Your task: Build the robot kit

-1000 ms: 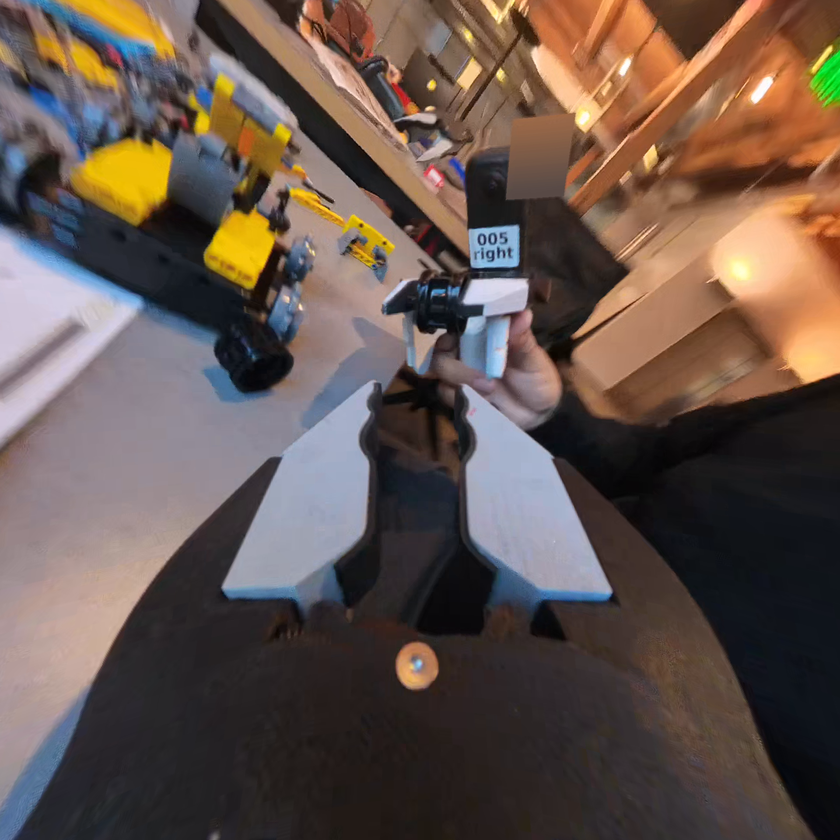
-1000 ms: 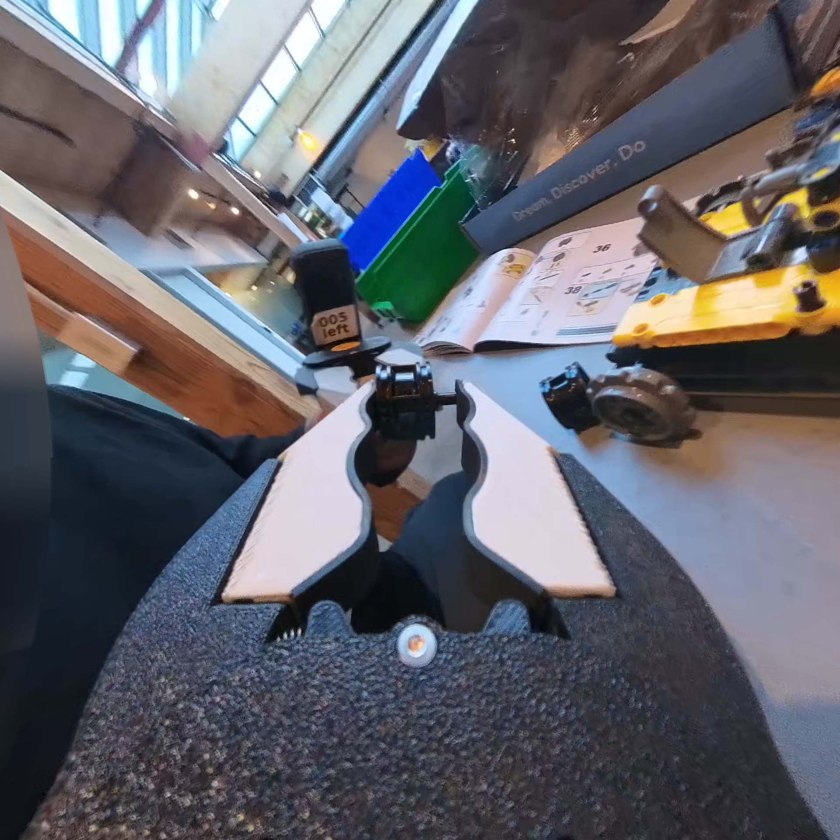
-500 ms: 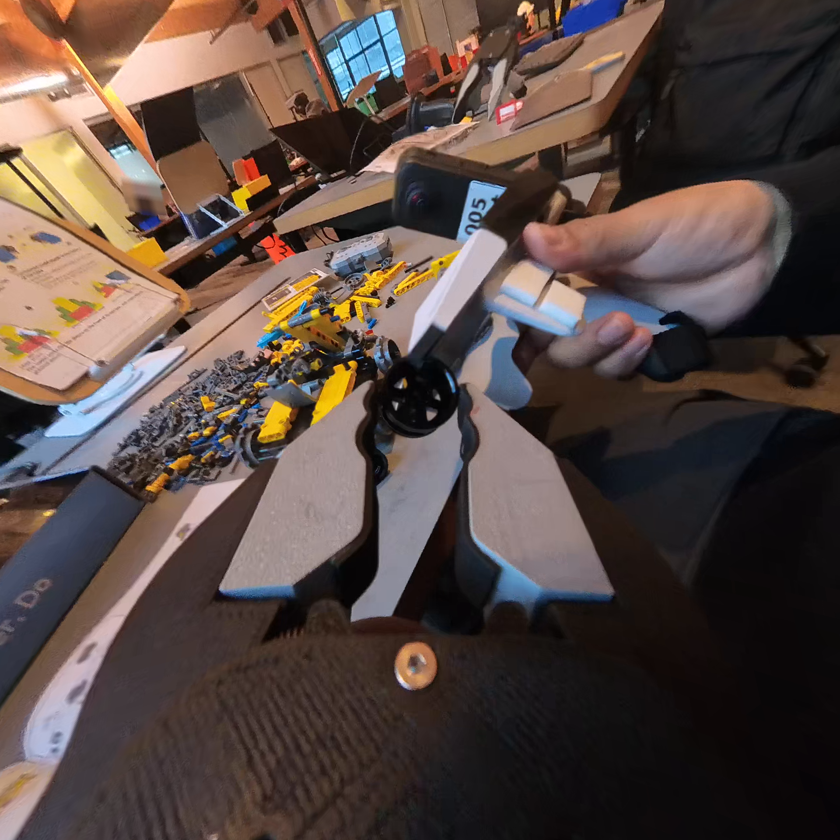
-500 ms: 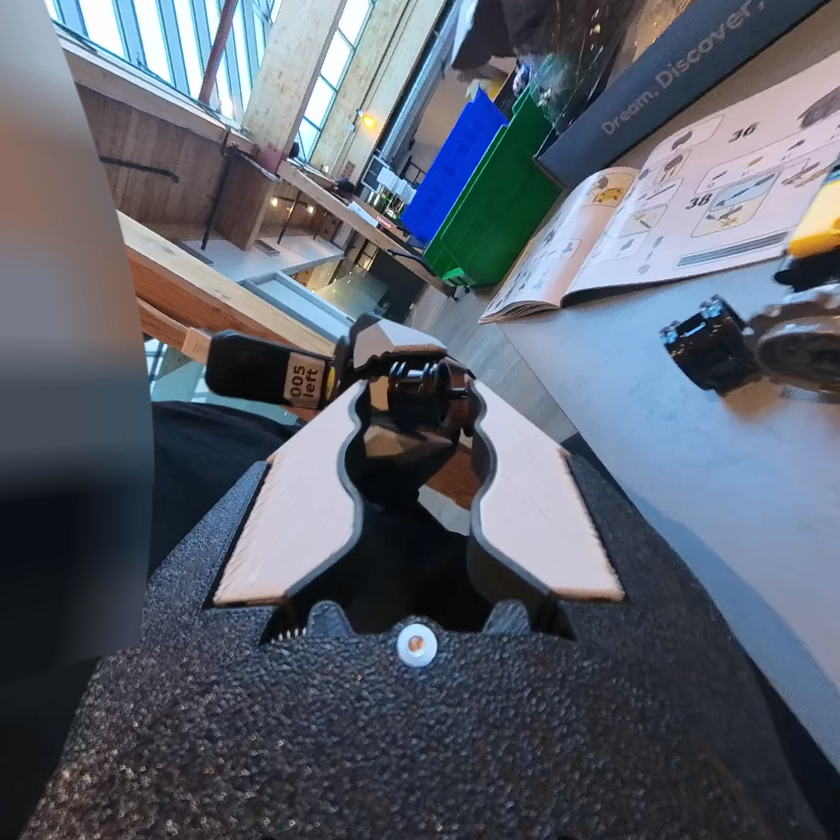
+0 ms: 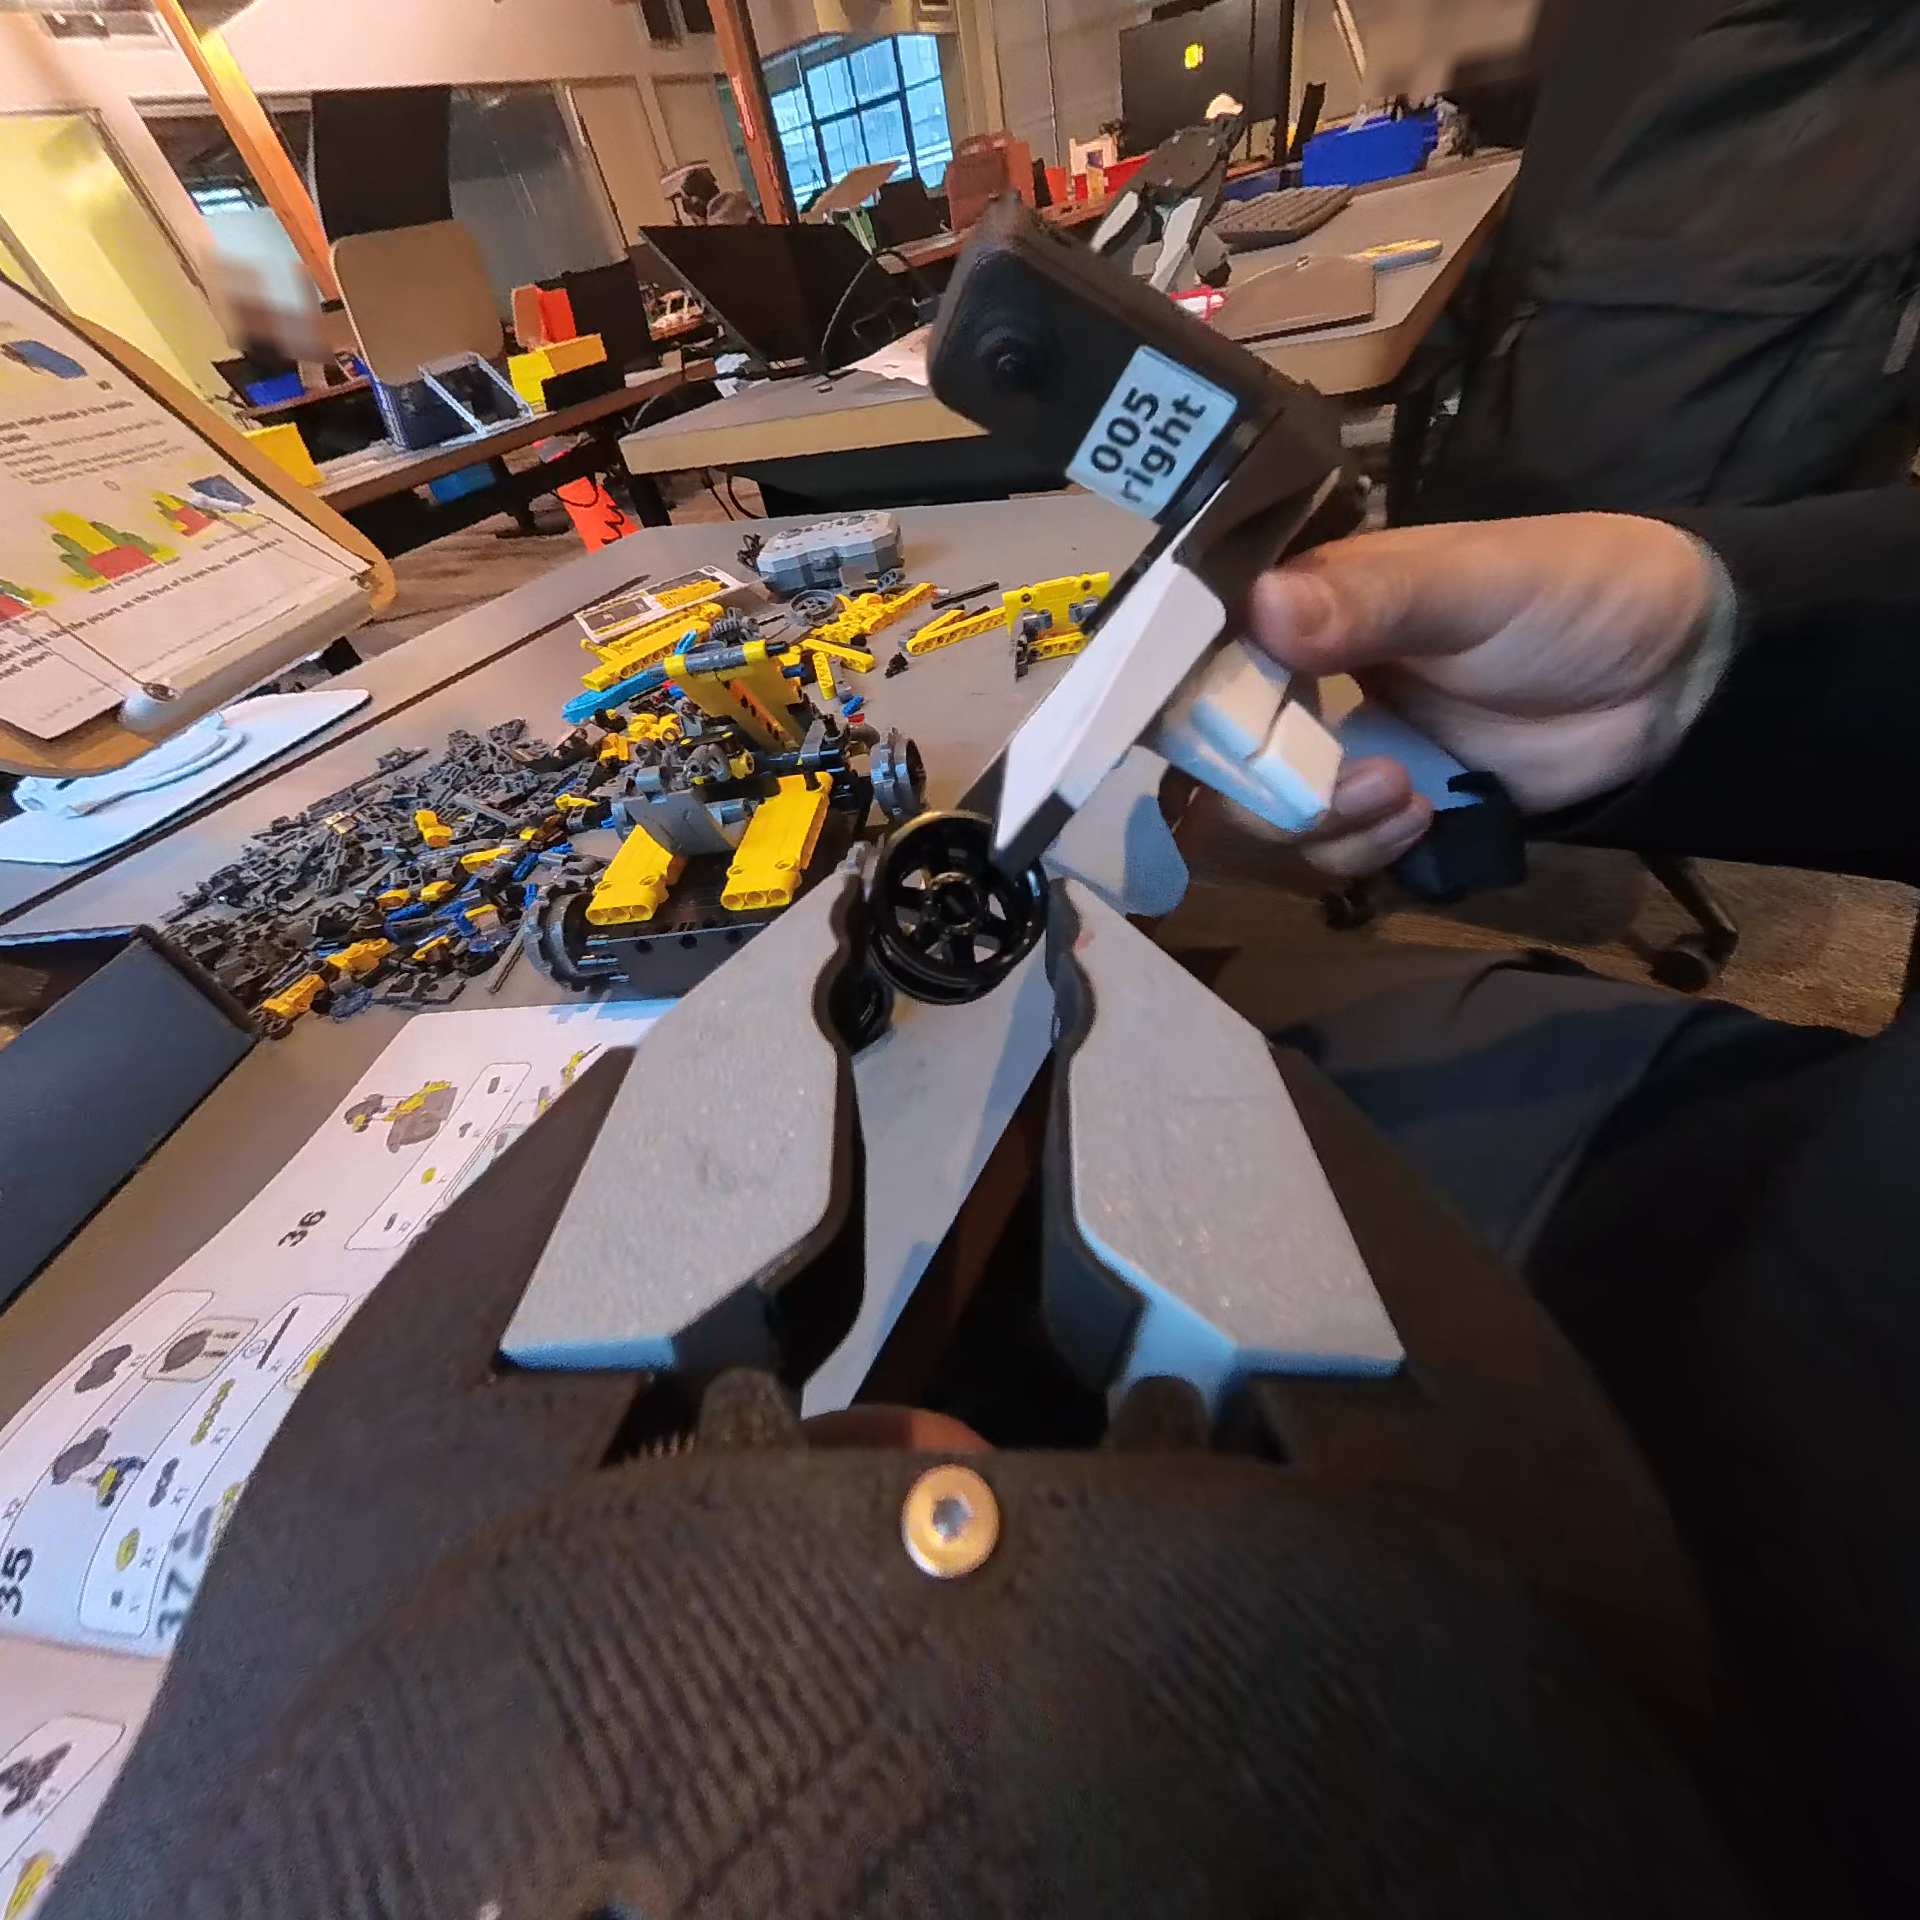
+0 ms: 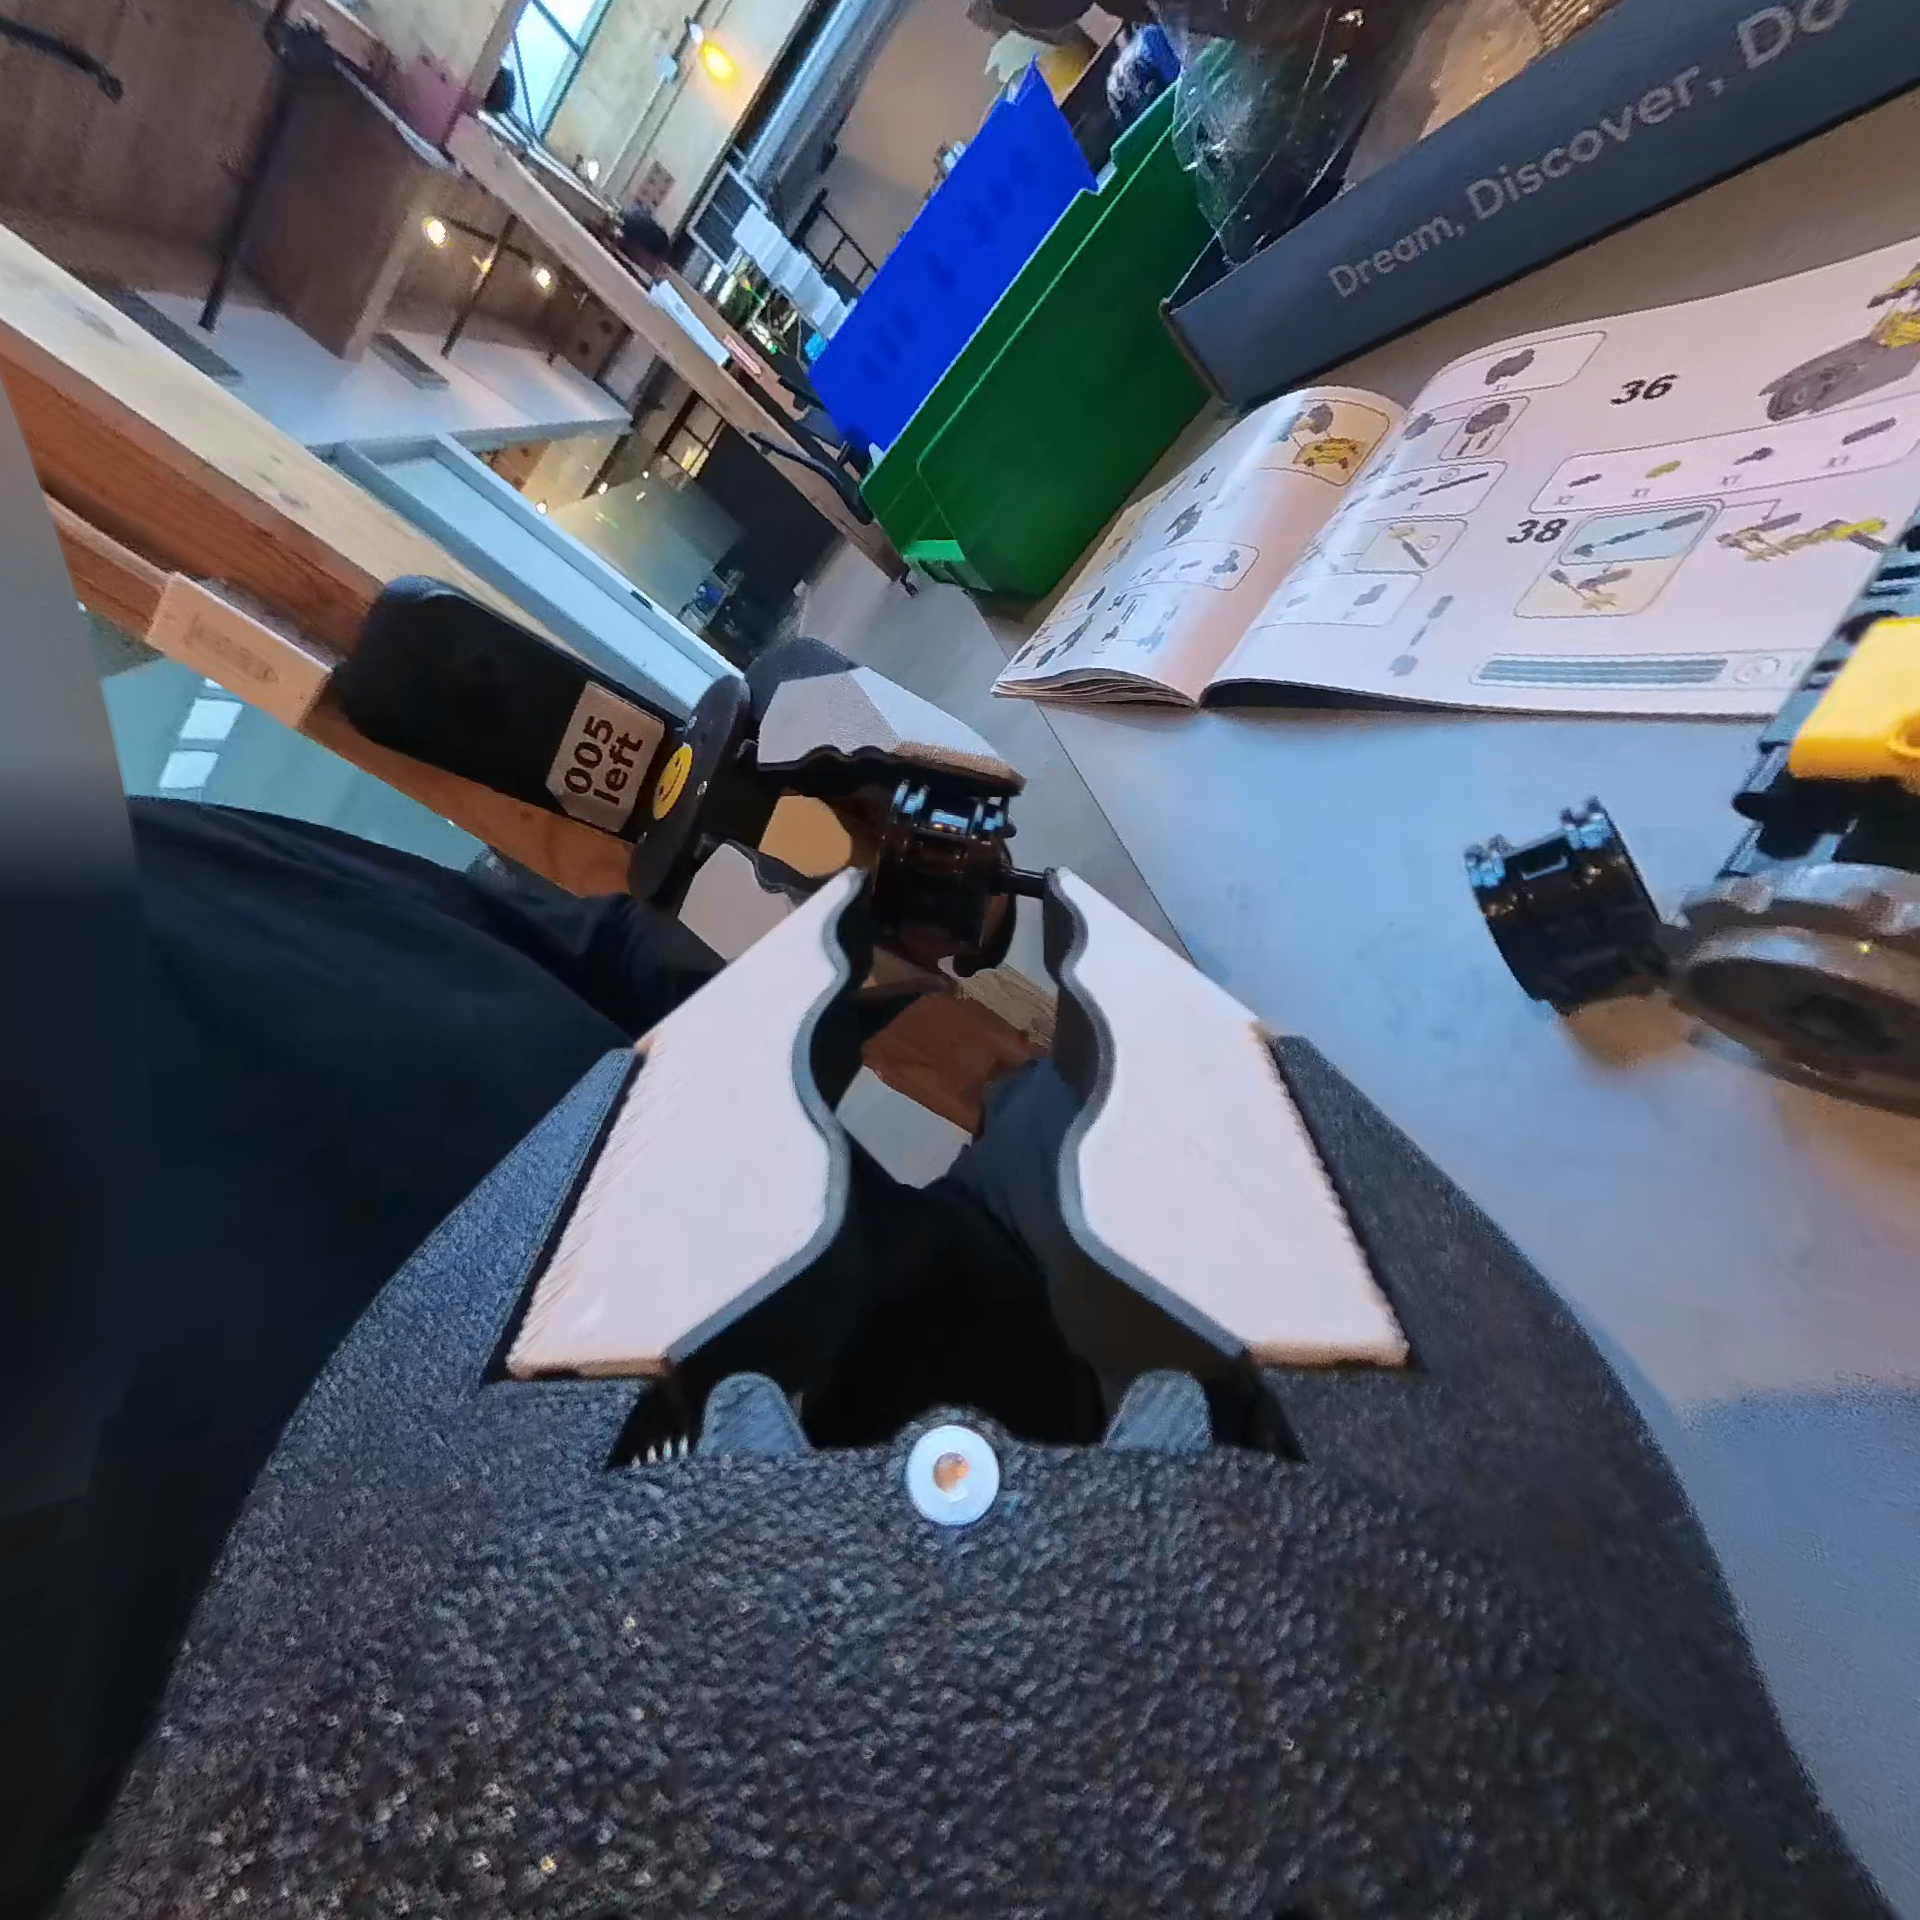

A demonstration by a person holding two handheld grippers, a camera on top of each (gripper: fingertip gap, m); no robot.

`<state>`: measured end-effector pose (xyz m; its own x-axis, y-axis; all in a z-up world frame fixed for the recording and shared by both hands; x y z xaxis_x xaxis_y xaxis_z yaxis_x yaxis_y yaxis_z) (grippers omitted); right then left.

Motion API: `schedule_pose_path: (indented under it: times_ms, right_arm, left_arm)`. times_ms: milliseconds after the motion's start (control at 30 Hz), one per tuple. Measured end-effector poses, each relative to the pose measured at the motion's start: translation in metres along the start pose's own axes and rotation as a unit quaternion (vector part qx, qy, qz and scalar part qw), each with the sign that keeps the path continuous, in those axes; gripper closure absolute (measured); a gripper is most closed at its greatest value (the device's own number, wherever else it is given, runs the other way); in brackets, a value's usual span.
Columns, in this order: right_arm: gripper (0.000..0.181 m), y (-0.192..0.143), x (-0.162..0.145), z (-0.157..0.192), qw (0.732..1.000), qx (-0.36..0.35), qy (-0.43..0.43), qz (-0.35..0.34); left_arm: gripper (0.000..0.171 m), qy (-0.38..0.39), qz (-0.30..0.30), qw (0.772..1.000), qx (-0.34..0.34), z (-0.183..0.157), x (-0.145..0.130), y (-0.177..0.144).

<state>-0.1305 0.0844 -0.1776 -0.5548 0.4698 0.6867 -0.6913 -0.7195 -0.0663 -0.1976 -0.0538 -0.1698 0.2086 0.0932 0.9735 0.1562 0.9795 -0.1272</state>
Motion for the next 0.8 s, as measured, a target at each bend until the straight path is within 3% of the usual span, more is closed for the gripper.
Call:
schedule_pose_path:
  times_ms: [267, 467, 800]
  right_arm:
    - [0.150, 0.020, -0.006, 0.003, 0.998, -0.017, -0.061, 0.031]
    - [0.150, 0.045, 0.002, 0.009, 0.989, -0.031, -0.145, 0.026]
    - [0.150, 0.093, 0.015, 0.018, 0.952, -0.076, -0.297, 0.002]
  left_arm:
    - [0.136, -0.063, 0.003, 0.998, 0.018, -0.002, -0.011, -0.024]
    - [0.125, -0.150, 0.025, 0.987, 0.054, -0.002, -0.038, -0.058]
    - [0.124, -0.229, 0.059, 0.971, 0.016, 0.010, -0.054, -0.072]
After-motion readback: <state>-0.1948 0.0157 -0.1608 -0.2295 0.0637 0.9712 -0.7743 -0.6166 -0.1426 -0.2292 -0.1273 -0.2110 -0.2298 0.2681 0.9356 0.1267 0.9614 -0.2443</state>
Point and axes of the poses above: each gripper's, where its closed fingertips meet, y out along the fingers, x out of its top, z = x × y across the jaws, the point moved 9 cm from there along -y, back along the fingers, and after that the axes turned 2 degrees about -z, right-handed, at the moved point
